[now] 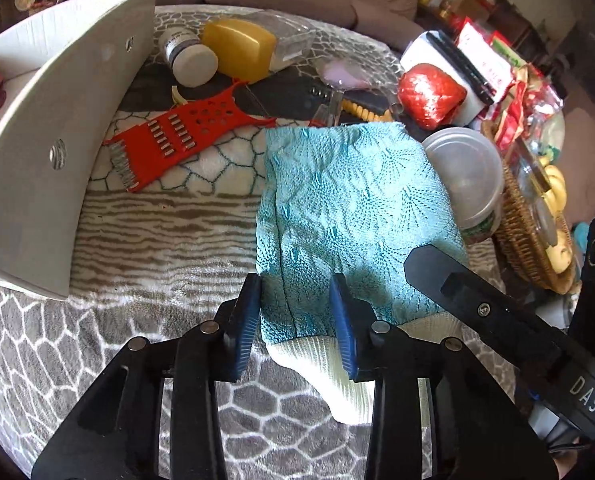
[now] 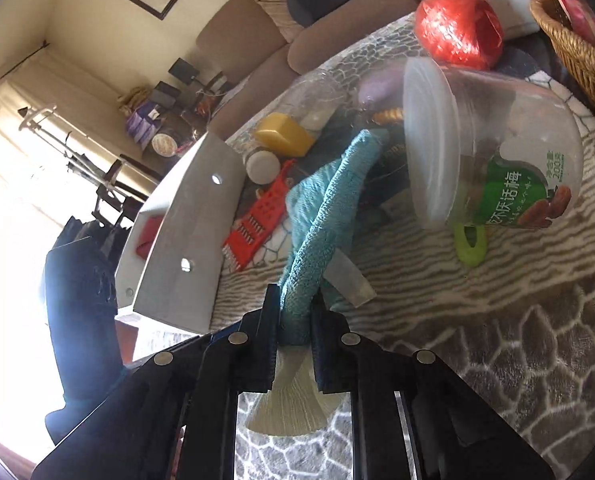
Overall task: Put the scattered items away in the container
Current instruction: 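Close the right tool on the teal sleeve while the left tool grips it too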
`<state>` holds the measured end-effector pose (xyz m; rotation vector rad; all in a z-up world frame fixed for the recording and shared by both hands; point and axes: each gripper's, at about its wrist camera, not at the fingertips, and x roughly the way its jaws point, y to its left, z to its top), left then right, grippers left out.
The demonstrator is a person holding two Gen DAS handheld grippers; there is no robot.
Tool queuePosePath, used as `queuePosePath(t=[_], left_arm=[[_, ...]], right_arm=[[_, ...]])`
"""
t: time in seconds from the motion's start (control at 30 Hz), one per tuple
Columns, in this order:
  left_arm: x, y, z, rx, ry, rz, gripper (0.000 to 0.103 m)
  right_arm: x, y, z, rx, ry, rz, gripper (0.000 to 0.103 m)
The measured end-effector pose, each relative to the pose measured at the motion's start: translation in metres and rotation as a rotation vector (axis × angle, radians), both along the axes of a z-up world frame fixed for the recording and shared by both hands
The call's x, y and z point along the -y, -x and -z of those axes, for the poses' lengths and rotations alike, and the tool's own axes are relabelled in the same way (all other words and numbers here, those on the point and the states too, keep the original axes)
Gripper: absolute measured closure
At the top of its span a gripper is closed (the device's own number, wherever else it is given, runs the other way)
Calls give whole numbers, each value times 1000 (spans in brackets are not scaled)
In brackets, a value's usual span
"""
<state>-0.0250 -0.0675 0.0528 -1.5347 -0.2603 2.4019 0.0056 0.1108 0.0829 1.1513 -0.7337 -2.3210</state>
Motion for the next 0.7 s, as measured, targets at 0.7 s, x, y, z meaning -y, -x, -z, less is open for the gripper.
queuePosePath(t=[0.7], left_arm=[[176,-33,-167,-222,-143,-163,72]], right_arm=[[159,-14,-166,-197,-25,-208,90]])
